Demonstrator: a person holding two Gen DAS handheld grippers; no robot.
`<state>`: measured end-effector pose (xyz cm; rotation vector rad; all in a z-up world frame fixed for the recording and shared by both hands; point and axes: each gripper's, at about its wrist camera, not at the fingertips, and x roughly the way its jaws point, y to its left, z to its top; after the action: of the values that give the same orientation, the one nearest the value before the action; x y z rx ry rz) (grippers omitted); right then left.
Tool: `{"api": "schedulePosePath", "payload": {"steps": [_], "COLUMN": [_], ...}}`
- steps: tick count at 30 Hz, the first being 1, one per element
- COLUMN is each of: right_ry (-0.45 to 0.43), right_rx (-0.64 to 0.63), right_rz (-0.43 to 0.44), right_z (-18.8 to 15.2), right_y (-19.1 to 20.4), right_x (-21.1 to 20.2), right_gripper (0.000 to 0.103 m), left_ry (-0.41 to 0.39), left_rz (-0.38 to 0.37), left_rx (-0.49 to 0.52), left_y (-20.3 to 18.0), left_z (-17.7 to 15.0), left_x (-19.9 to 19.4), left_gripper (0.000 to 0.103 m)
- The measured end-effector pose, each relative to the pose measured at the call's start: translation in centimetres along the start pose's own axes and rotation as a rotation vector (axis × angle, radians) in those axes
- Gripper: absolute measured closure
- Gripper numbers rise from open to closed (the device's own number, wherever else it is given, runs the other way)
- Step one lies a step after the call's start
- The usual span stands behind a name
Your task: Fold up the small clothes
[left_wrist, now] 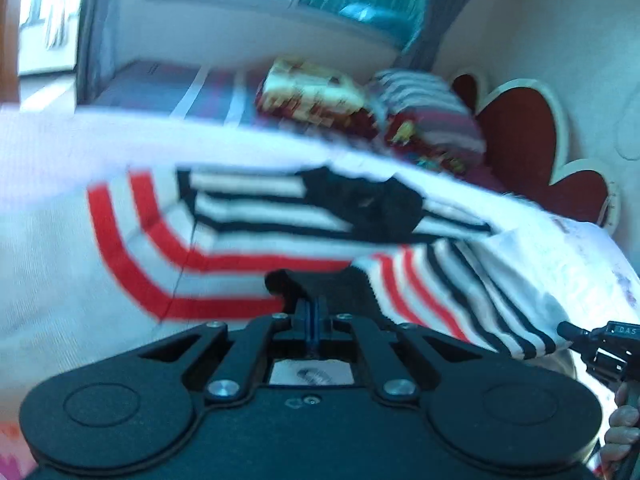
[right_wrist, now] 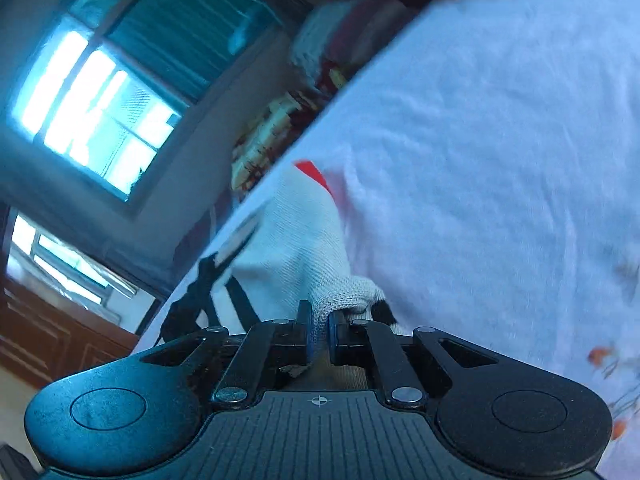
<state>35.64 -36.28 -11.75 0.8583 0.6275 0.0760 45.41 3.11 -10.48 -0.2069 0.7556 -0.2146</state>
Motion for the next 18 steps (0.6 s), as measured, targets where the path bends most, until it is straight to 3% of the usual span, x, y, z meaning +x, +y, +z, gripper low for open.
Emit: {"api": "schedulePosePath", "payload": {"steps": [2,4,7,9,10,11,12,14,16,18], "right_ry": [-0.013,0.049,0.046,0.059,0.063,0.048,0.025,-0.009,-0.016,-0.007], "right_rx": [-0.071,-0.12,-0.123,-0.123,-0.128,-0.144,-0.169,-0.22,-0.29,-0.373], "right_rz": [-0.006,-0.092,-0.087,-0.082,-0.072,-0.067,-0.063,-0.033,-0.037,-0.049], "right_z": [-0.7,-1.7,-2.3,-2.2,-2.1,-2.2,-2.1,-1.7,-1.0,-0.7], "right_y": [0.1,-0.1,-0.2,-0.1,0.0,0.2,0.5,1.3,2.4,3.6], "right_x": [-0.7,0.6,0.5,0.0,-0.5,-1.5,-2.4,-4.3,-4.0,-2.3], "right_gripper": [0.096,0.097,0.096,0.086,0.074,0.066,0.066,0.066,0.066,0.089], "left_ry": [0.05,0.141,0.116,0.101,0.088,0.074,0.049,-0.026,-0.07,-0.085], "left_rz": [0.035,0.063,0.092,0.117,0.134,0.153,0.188,0.208,0.166,0.107], "left_rx": [0.058,0.098,0.192,0.214,0.209,0.201,0.19,0.167,0.177,0.229], "left_y": [-0.3,-0.2,-1.3,-1.5,-1.4,-1.0,-0.7,-0.6,-1.7,-4.1], "left_z": [0.2,-0.5,-0.9,-1.0,-1.2,-1.4,-1.6,-1.7,-1.4,-1.1], "left_x": [0.6,2.7,2.7,2.3,1.9,1.3,0.6,-1.3,-2.0,-1.5], "left_gripper": [0.102,0.102,0.101,0.085,0.078,0.06,0.043,0.044,0.049,0.054]}}
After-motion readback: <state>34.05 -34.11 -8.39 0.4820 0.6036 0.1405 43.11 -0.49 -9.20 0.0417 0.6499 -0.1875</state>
